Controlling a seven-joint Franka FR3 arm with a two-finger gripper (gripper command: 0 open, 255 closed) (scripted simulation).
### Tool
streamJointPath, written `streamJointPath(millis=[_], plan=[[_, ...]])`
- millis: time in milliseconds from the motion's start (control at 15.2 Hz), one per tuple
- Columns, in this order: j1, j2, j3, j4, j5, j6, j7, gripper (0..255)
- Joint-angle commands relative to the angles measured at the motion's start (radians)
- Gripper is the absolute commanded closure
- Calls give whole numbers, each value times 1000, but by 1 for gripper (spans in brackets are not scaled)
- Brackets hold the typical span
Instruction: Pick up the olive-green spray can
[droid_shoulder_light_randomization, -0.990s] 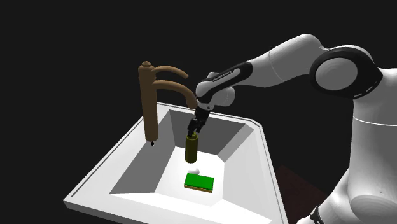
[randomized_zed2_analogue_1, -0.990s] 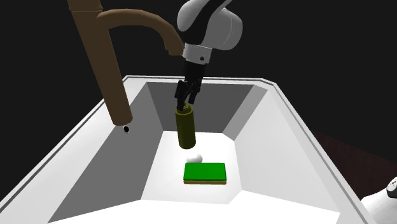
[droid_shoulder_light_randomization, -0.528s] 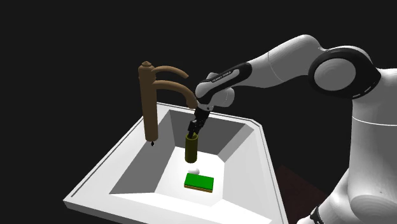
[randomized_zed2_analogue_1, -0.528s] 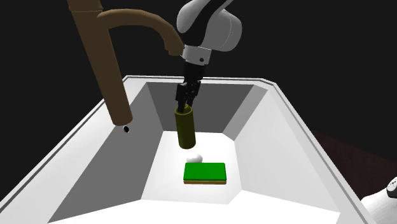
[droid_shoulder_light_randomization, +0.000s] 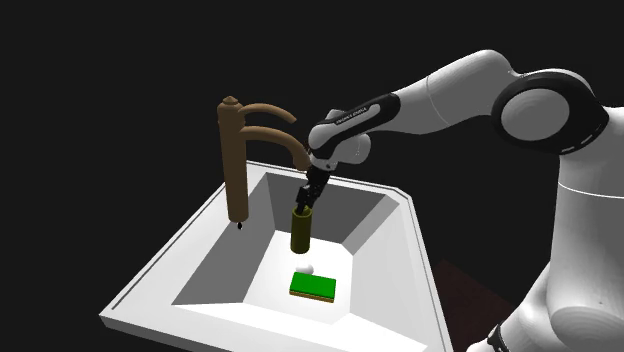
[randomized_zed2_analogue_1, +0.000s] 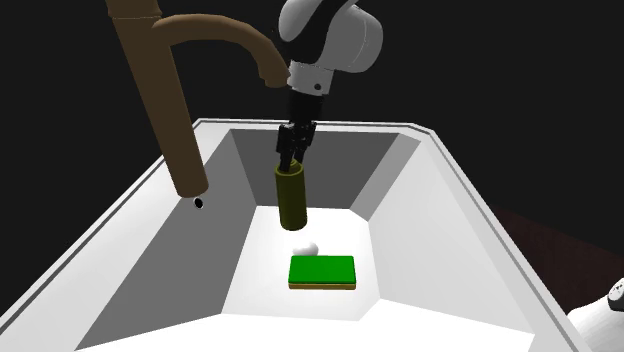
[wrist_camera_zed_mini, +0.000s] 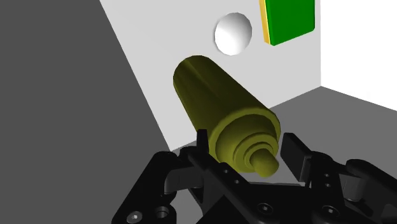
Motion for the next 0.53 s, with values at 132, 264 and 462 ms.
streamJointPath(millis=[132,264,462], plan=[[1,-31,-5,12,-14,-41,18,255],[1,-46,-8,19,-20,-61,28,255],[2,-68,-11,29,-30,-92,42,255]])
